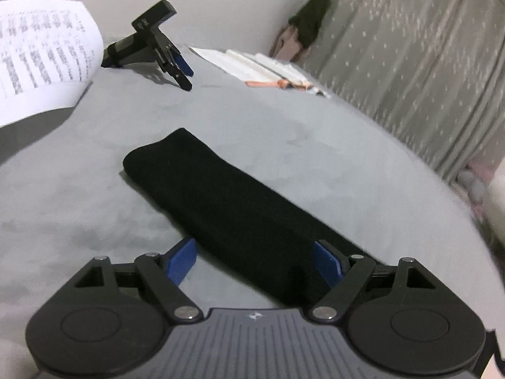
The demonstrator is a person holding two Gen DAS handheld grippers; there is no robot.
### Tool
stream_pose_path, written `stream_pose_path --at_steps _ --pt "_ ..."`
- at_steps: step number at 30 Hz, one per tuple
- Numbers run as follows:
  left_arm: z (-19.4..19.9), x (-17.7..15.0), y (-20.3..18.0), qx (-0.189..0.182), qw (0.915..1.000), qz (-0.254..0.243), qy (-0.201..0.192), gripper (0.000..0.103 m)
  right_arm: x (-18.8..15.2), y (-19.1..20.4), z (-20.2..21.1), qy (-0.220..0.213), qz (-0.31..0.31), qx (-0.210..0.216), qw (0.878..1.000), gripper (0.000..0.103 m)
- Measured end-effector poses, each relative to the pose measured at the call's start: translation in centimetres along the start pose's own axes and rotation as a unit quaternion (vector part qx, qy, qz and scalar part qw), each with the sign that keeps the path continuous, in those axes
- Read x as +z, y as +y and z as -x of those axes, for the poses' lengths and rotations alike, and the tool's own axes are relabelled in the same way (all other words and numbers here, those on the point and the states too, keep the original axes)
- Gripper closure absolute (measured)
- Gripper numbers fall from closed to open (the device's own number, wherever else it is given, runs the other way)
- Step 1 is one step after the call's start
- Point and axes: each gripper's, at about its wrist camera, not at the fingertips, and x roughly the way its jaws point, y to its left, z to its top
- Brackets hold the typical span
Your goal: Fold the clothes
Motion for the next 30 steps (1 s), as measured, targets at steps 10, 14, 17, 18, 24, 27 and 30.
stream_pose_path --at_steps 10,14,17,18,24,27,30 --pt "-0.6 -0.1 1.5 0.017 0.9985 0.043 -0.027 0.095 0.2 0.2 0.3 -0.005 -0.003 0.005 1.0 0.0" --pt "-0.2 -0.1 1.4 0.007 0.9983 0.04 -0.041 0.101 0.3 0.3 0.5 -0.01 -0.003 0.006 1.0 0.0" --pt "1.1 -0.2 -0.4 -0.006 0.9968 -0.006 -0.079 0.102 0.5 0.2 0.8 -0.016 -0.005 0.007 1.0 0.0" --pt "1.4 -0.2 -1.0 -0.015 0.996 -0.017 -0.087 0.102 0.6 0.2 0.9 -0.018 -0.006 0.008 1.0 0.0" --pt "4.7 -1.0 -6.0 -0.088 0.9838 -0.089 -0.128 0.102 1.2 -0.1 1.5 -0.029 -0.012 0.012 0.999 0.0" --pt "6.2 -1.5 -7.8 -0.128 0.9792 -0.094 -0.127 0.102 1.4 0.0 2.2 -0.031 -0.02 0.012 0.999 0.0" --pt "8.0 -2.4 -10.0 -0.175 0.9721 -0.104 -0.117 0.102 1.7 -0.3 2.7 -0.038 -0.031 0.015 0.999 0.0"
